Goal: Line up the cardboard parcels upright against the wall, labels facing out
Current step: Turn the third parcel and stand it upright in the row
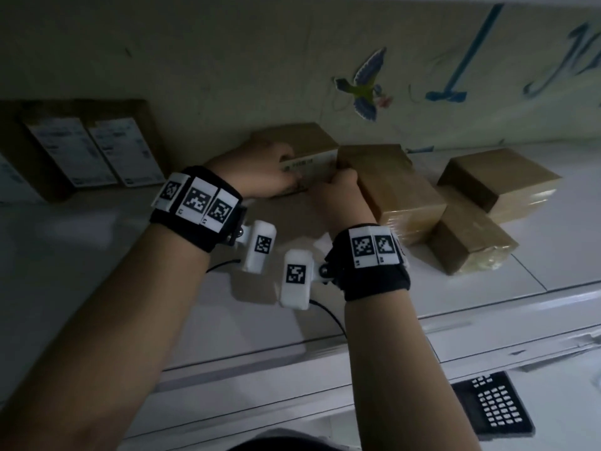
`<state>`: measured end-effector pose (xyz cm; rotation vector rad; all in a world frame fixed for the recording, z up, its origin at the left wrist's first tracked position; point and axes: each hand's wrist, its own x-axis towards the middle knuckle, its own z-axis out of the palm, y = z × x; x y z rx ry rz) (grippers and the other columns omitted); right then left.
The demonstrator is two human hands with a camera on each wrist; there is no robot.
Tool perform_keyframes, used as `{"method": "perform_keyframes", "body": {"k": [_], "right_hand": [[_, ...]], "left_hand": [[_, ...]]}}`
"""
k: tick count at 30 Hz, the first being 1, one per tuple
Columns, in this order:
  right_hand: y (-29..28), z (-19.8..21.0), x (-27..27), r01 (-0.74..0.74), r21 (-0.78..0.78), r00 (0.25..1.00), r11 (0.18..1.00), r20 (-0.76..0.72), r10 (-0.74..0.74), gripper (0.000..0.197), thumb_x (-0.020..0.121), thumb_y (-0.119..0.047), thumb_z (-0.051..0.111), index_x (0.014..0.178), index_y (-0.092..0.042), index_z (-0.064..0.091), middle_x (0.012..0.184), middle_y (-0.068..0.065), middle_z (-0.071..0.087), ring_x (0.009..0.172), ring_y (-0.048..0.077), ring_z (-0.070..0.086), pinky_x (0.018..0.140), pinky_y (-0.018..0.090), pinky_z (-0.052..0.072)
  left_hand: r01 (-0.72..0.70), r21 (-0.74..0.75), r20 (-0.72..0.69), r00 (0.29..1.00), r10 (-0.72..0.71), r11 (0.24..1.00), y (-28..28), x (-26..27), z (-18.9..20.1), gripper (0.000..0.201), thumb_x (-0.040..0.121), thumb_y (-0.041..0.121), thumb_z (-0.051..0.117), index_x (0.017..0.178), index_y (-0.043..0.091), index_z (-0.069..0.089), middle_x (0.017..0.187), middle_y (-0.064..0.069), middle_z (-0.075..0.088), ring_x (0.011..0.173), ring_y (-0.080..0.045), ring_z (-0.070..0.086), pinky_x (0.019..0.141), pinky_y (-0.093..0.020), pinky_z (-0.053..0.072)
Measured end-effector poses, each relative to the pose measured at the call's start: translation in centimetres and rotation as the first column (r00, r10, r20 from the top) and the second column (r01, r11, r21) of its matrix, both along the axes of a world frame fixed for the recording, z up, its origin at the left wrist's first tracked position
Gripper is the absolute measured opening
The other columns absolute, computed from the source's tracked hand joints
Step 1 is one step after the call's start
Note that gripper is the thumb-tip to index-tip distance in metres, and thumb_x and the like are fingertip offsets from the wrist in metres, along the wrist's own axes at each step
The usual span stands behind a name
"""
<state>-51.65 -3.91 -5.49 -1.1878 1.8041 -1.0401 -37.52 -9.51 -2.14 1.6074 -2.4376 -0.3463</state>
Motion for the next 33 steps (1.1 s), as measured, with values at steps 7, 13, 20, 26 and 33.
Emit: {"method": "perform_keyframes", "body": {"k": [7, 13, 20, 26, 33], "right_hand": [[-1.7, 0.5, -2.7, -0.015, 0.019, 0.996, 1.000, 0.083, 0.013, 0.051, 0.101, -0.011, 0.047, 0.149, -0.002, 0.030, 0.132, 0.012, 0.046, 0.117, 0.023, 0.048, 0.094, 0.033, 0.035], [-1.6, 0.6, -2.7, -0.041, -0.082, 0.981, 0.996, 0.183, 0.056, 0.058, 0.100, -0.019, 0.050, 0.157, -0.020, 0.037, 0.140, 0.010, 0.057, 0.110, 0.027, 0.056, 0.084, 0.030, 0.039], [-1.3, -0.9, -1.3, -0.193, 0.004, 0.956, 0.981, 0.226, 0.187, 0.024, 0.095, -0.027, 0.059, 0.114, -0.021, 0.072, 0.107, 0.002, 0.077, 0.102, 0.023, 0.071, 0.068, 0.029, 0.045], [-0.4, 0.0, 0.7, -0.183, -0.012, 0.957, 0.983, 0.228, 0.180, 0.012, 0.090, -0.026, 0.061, 0.085, -0.016, 0.065, 0.084, 0.004, 0.061, 0.078, 0.024, 0.058, 0.075, 0.037, 0.046], [-4.0, 1.1, 1.7, -0.144, -0.049, 0.974, 0.988, 0.170, 0.150, 0.072, 0.085, -0.035, 0.061, 0.150, -0.013, 0.039, 0.141, 0.017, 0.060, 0.124, 0.035, 0.062, 0.097, 0.042, 0.056]], "left_hand": [[-0.056, 0.061, -0.015, 0.998, 0.058, 0.997, 2.6, 0.8, 1.0, 0.035, 0.100, 0.052, 0.057, 0.121, 0.027, 0.069, 0.118, 0.001, 0.069, 0.101, -0.019, 0.064, 0.091, -0.039, 0.054], [-0.100, 0.143, -0.131, 0.984, 0.119, 0.985, 6.2, 2.0, -0.1, 0.046, 0.102, 0.057, 0.055, 0.137, 0.028, 0.064, 0.129, 0.008, 0.068, 0.110, -0.009, 0.063, 0.087, -0.027, 0.050], [-0.428, 0.159, -0.294, 0.840, 0.456, 0.890, 5.1, 8.4, -2.0, 0.061, 0.093, 0.069, 0.058, 0.140, 0.030, 0.053, 0.130, 0.001, 0.065, 0.117, -0.021, 0.062, 0.093, -0.037, 0.049], [-0.349, 0.089, -0.309, 0.881, 0.359, 0.933, 2.6, 7.4, 0.6, 0.069, 0.104, 0.051, 0.055, 0.164, 0.025, 0.031, 0.170, -0.003, 0.031, 0.154, -0.023, 0.035, 0.114, -0.029, 0.034], [-0.195, 0.145, -0.198, 0.955, 0.221, 0.970, 0.0, 4.9, 1.6, 0.030, 0.095, 0.014, 0.059, 0.066, 0.011, 0.066, 0.066, -0.001, 0.056, 0.059, -0.013, 0.049, 0.064, -0.025, 0.037]]}}
